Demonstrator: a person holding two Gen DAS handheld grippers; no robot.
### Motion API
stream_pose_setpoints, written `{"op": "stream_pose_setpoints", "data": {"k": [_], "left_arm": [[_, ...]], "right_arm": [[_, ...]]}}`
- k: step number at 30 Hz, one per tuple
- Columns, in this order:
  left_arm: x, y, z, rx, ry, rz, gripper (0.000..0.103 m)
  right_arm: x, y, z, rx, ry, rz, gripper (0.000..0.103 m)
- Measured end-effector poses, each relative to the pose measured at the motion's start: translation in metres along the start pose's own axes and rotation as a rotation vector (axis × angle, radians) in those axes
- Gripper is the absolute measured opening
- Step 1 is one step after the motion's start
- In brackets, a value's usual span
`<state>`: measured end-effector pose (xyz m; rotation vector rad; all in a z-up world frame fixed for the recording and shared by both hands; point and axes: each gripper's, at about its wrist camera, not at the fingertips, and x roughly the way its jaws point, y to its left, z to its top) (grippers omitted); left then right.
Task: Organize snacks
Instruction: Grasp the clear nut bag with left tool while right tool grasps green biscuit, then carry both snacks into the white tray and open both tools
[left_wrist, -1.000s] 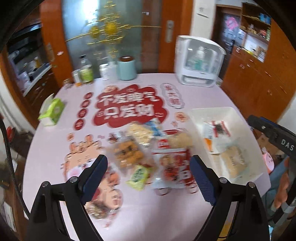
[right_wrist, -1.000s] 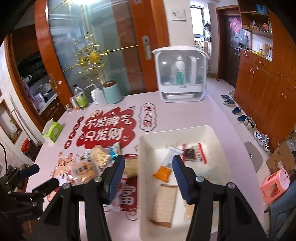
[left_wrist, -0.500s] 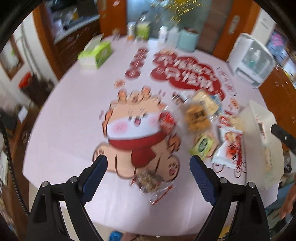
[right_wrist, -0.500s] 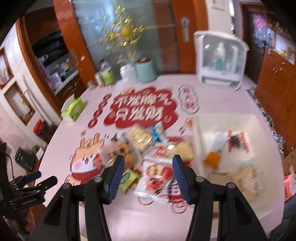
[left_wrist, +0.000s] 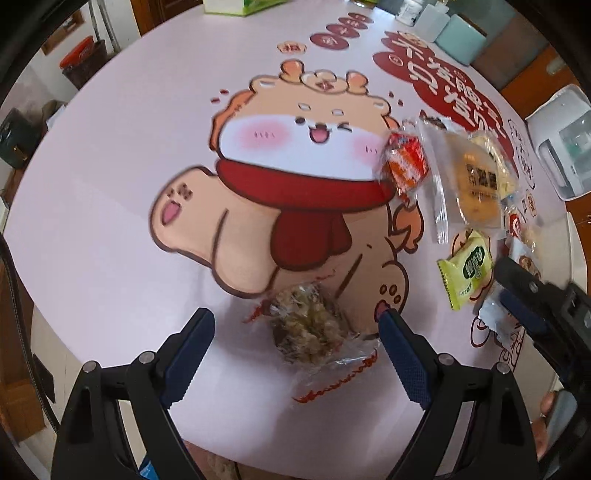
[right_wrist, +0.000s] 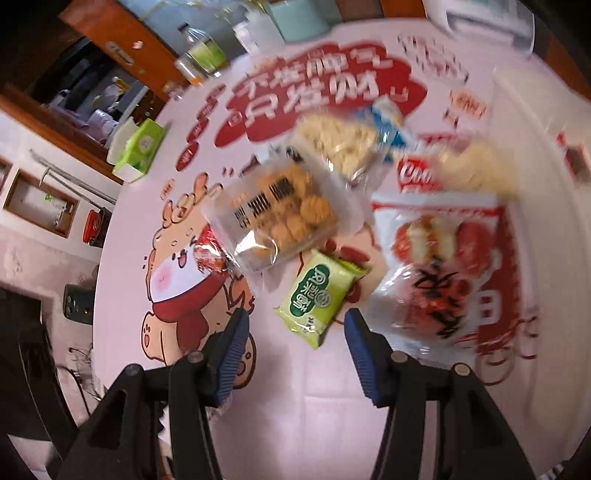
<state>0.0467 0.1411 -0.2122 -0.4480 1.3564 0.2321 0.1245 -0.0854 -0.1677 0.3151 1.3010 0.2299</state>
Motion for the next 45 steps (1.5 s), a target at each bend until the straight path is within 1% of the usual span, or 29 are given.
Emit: {"op": "stream_pose_setpoints", "data": {"k": [3, 4, 6, 7, 8, 9, 13, 16, 20, 21, 22, 26, 29, 32, 37, 41, 45], "left_arm": [[0.012, -0.006, -0.004, 0.009, 0.032, 0.011, 0.09], [0.016, -0.008, -0.005, 0.005, 0.047, 0.007, 0.088], [0.023, -0.01, -0.006, -0.005, 0.067, 0.001, 0.08], [0.025, -0.011, -0.006, -0.007, 0.073, 0.003, 0.079], [0.024, -0.014, -0.006, -0.002, 0.057, 0.008, 0.075], [0.025, -0.015, -0.006, 0.003, 0.054, 0.012, 0.075], [0.026, -0.02, -0.004, 0.012, 0.045, 0.026, 0.073], [0.025, -0.022, -0.004, 0.036, 0.034, 0.026, 0.069], [0.022, -0.018, -0.003, 0.06, 0.026, 0.011, 0.063], [0.02, -0.013, -0.004, 0.065, 0.026, 0.006, 0.054], [0.017, -0.014, -0.006, 0.077, 0.012, 0.017, 0.051], [0.015, -0.016, -0.008, 0.101, 0.011, 0.002, 0.049], [0.013, -0.017, -0.008, 0.111, 0.004, -0.001, 0.045], [0.01, -0.016, -0.008, 0.117, 0.008, -0.005, 0.044], [0.0, -0.016, -0.007, 0.145, -0.004, -0.01, 0.044], [-0.023, -0.027, -0.008, 0.196, -0.053, -0.011, 0.044], [-0.051, -0.042, -0.011, 0.261, -0.112, -0.016, 0.044]], "right_arm": [[0.013, -0.003, 0.003, 0.028, 0.031, 0.003, 0.054], [0.018, -0.004, 0.004, 0.036, 0.04, 0.002, 0.054], [0.027, -0.005, 0.007, 0.043, 0.052, -0.01, 0.054], [0.03, -0.005, 0.008, 0.044, 0.058, -0.021, 0.054], [0.034, -0.005, 0.009, 0.044, 0.06, -0.03, 0.054], [0.037, -0.005, 0.01, 0.037, 0.061, -0.039, 0.054], [0.04, 0.005, 0.011, -0.044, 0.036, -0.115, 0.054], [0.042, 0.014, 0.008, -0.129, 0.023, -0.186, 0.047], [0.043, 0.019, 0.002, -0.201, 0.008, -0.21, 0.045], [0.043, 0.019, 0.001, -0.208, 0.006, -0.209, 0.044], [0.042, 0.019, 0.0, -0.211, 0.005, -0.206, 0.044], [0.039, 0.018, -0.005, -0.235, 0.002, -0.198, 0.043], [0.038, 0.017, -0.009, -0.243, 0.002, -0.182, 0.042], [0.032, 0.018, -0.015, -0.249, -0.001, -0.153, 0.042], [0.01, 0.022, -0.021, -0.272, -0.043, -0.102, 0.042], [-0.015, 0.018, -0.024, -0.265, -0.072, -0.061, 0.042], [-0.038, 0.012, -0.029, -0.256, -0.098, -0.049, 0.042]]}}
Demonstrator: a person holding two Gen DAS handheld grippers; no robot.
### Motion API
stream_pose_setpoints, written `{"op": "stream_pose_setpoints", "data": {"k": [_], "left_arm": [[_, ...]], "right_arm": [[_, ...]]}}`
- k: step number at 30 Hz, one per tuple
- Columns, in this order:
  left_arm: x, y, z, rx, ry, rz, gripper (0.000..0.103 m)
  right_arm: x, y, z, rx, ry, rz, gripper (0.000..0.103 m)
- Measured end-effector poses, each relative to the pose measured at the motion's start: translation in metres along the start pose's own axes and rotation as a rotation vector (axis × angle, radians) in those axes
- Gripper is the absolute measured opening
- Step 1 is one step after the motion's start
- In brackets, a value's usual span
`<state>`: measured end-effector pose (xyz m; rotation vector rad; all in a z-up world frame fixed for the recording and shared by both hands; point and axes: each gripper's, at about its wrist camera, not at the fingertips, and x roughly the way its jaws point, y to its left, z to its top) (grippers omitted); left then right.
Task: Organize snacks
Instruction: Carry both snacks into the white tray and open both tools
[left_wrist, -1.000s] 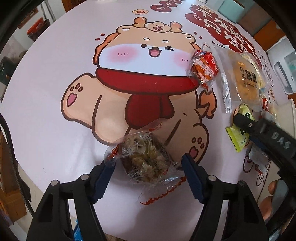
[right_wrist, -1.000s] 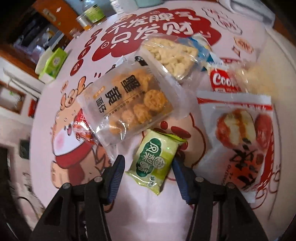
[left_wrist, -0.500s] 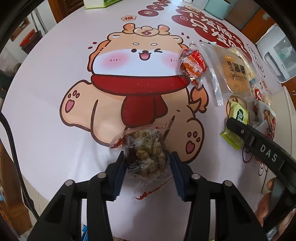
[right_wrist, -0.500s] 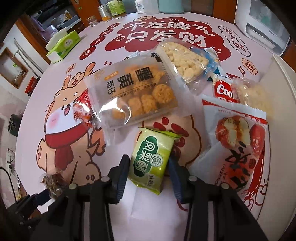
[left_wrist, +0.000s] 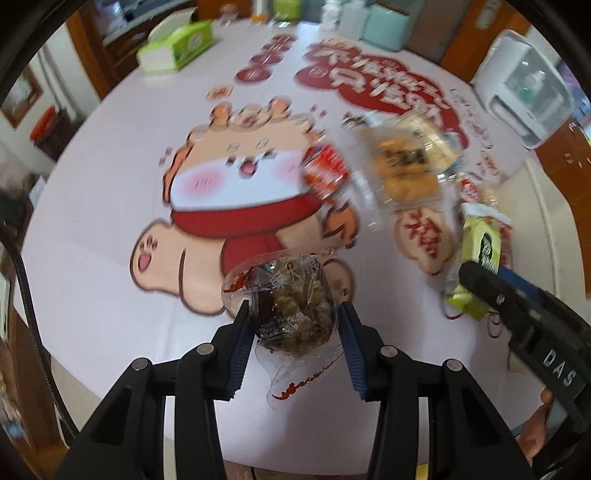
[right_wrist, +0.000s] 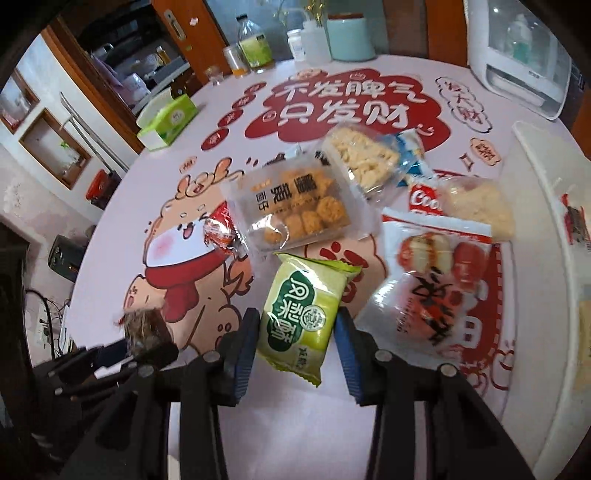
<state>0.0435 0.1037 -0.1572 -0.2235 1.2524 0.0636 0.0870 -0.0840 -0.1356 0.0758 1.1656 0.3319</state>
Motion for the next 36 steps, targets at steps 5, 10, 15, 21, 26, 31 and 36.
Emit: {"op": "stream_pose_setpoints", "data": {"k": [5, 10, 15, 21, 26, 31, 36], "left_arm": [[-0.028, -0.038, 0.008, 0.131, -0.085, 0.006, 0.044], [-0.051, -0.086, 0.018, 0.245, -0.14, -0.031, 0.044], [-0.073, -0.149, 0.025, 0.356, -0.187, -0.1, 0.044], [-0.094, -0.233, 0.026, 0.487, -0.247, -0.174, 0.044], [-0.093, -0.298, 0.028, 0.565, -0.261, -0.205, 0.044], [-0.083, -0.351, 0.031, 0.609, -0.259, -0.216, 0.044], [-0.075, -0.39, 0.035, 0.642, -0.254, -0.201, 0.044]], "right_arm": [[-0.031, -0.012, -0.006, 0.019, -0.032, 0.003, 0.042], [-0.069, -0.033, -0.011, 0.045, -0.111, -0.026, 0.042], [-0.113, -0.075, -0.018, 0.128, -0.204, -0.074, 0.042], [-0.163, -0.139, -0.029, 0.245, -0.292, -0.152, 0.042], [-0.192, -0.188, -0.04, 0.315, -0.338, -0.215, 0.042], [-0.2, -0.227, -0.045, 0.345, -0.331, -0.251, 0.042], [-0.2, -0.252, -0.046, 0.343, -0.311, -0.257, 0.042]]}}
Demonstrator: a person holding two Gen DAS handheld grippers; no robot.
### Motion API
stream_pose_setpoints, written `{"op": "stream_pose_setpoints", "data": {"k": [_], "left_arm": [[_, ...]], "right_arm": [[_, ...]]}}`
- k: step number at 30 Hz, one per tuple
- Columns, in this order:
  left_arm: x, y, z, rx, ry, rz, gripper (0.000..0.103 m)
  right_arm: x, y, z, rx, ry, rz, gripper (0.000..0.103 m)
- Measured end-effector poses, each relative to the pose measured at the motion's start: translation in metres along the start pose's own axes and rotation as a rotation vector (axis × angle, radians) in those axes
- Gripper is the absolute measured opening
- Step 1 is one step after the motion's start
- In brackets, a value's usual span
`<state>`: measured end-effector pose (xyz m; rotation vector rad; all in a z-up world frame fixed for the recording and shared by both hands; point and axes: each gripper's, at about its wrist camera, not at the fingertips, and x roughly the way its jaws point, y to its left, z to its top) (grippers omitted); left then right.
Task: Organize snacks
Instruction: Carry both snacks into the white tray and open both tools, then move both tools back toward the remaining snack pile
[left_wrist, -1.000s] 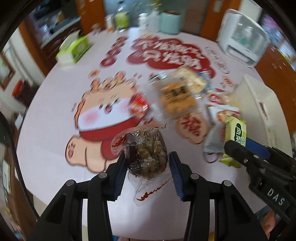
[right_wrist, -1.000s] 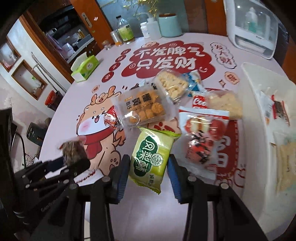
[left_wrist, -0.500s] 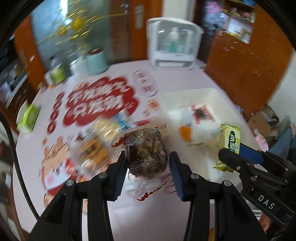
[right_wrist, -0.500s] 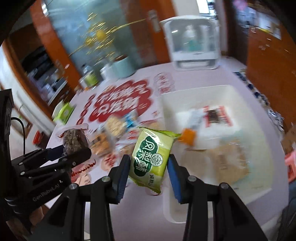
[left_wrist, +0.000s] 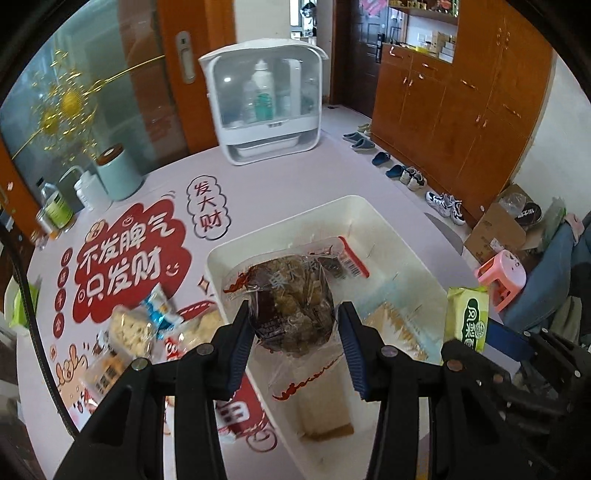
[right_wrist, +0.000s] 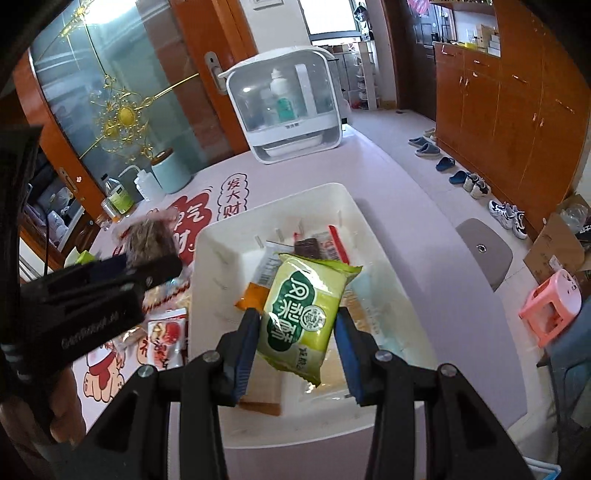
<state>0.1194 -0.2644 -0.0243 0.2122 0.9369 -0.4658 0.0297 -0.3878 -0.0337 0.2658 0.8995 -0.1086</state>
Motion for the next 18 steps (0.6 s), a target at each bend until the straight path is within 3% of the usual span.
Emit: {"op": "stream_pose_setpoints", "data": {"k": [5, 8, 11, 13, 18], "left_arm": [[0.018, -0.015, 0.008, 0.029, 0.028, 0.028, 0.047], [0.03, -0.016, 0.008, 0.025, 0.057, 0.046, 0.059], [0.039, -0.015, 0.006, 0.016, 0.092, 0.063, 0.085], [0.04, -0.01, 0.005, 0.001, 0.093, 0.071, 0.086], [0.033, 0.003, 0.003, -0.035, 0.094, 0.093, 0.086]], "right_arm": [[0.009, -0.015, 0.008, -0.014, 0.02, -0.006, 0.042], [0.017, -0.02, 0.01, -0.018, 0.045, -0.005, 0.043], [0.028, -0.025, 0.01, -0.019, 0.083, -0.001, 0.046], [0.03, -0.026, 0.01, -0.029, 0.093, 0.005, 0.053], [0.03, -0.025, 0.01, -0.038, 0.083, -0.001, 0.056]]}}
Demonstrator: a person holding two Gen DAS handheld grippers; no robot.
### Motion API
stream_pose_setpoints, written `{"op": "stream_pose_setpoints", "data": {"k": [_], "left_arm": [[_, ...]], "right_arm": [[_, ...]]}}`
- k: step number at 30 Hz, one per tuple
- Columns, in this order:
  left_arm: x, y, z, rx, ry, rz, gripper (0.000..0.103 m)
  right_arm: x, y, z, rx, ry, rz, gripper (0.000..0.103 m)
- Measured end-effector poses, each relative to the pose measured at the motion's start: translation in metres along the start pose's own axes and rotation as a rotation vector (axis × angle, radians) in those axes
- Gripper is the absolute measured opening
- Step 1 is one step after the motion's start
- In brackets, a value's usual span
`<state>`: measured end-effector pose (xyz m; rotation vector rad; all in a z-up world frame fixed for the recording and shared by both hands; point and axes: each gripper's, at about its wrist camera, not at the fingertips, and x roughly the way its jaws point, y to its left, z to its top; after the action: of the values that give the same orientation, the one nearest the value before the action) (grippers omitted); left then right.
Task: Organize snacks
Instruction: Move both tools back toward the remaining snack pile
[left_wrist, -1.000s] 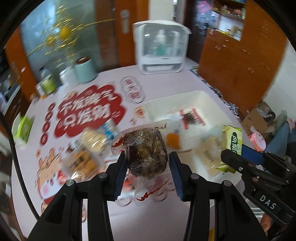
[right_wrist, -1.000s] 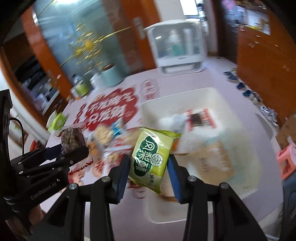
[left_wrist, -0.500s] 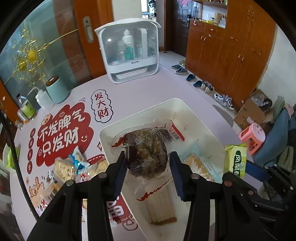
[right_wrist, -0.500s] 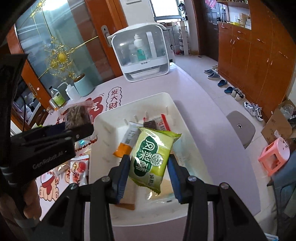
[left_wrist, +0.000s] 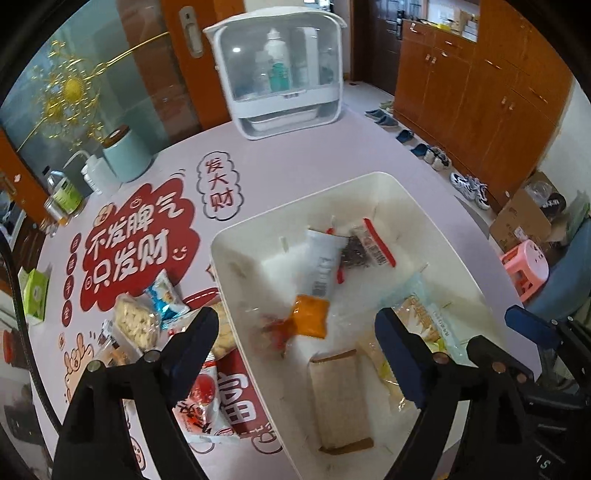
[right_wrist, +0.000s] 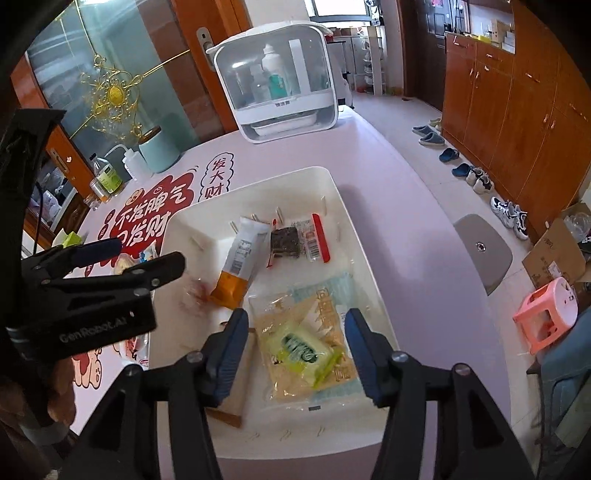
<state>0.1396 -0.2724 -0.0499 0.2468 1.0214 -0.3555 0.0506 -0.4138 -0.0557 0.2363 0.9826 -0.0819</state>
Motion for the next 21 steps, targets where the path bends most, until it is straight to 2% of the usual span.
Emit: {"op": "stream_pose_setpoints", "data": {"k": [10, 21], "left_arm": [[-0.016, 0.029, -0.02, -0.059, 0.004, 0.026, 0.086], [-0.038, 0.043, -0.066, -0.056, 0.02, 0.057, 0.086]], "right_arm": [[-0.001, 0.008, -0.002, 0.016, 0.002, 0.027, 0.056], [-0.006, 0.022, -0.019, 0.033, 0.012, 0.044, 0.056]]}}
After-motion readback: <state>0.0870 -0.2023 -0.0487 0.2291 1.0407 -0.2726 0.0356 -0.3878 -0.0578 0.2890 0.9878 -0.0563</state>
